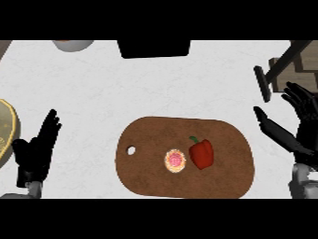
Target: Pick the cupcake from the cutting board and place it in the tiered basket
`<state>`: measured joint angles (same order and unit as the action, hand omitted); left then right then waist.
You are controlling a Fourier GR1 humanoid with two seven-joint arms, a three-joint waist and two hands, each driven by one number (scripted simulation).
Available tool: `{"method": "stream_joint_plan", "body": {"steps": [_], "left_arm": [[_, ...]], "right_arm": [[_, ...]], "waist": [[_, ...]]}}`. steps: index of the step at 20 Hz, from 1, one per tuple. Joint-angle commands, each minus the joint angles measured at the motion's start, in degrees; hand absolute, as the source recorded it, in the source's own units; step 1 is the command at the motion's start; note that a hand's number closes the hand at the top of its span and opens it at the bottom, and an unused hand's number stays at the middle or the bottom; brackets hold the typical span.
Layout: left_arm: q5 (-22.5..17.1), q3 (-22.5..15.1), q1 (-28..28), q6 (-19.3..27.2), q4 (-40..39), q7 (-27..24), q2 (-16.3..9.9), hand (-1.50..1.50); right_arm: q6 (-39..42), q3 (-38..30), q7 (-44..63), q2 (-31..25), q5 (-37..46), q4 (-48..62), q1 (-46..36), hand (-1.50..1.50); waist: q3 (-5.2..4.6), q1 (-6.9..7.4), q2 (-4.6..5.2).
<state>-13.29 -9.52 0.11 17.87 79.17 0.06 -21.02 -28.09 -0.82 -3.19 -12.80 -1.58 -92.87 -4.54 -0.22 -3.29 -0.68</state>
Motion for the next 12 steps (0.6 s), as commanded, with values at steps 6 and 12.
{"method": "stream_joint_plan", "body": {"steps": [6, 12], "left_arm": [[2.50, -2.88, 2.93, 0.83, -0.13, -0.45, 3.13, 0.00], [4.43, -5.59, 3.31, 2.70, 0.02, 0.15, 5.36, 0.00]], "right_arm": [[-8.81, 15.14, 11.18, 4.20, 14.38, -28.95, 22.10, -1.50], [3.04, 21.81, 31.65, -8.57, 23.84, -31.57, 24.68, -1.50]], "waist": [[0.07, 1.98, 0.29], [-0.37, 2.45, 0.54]]}}
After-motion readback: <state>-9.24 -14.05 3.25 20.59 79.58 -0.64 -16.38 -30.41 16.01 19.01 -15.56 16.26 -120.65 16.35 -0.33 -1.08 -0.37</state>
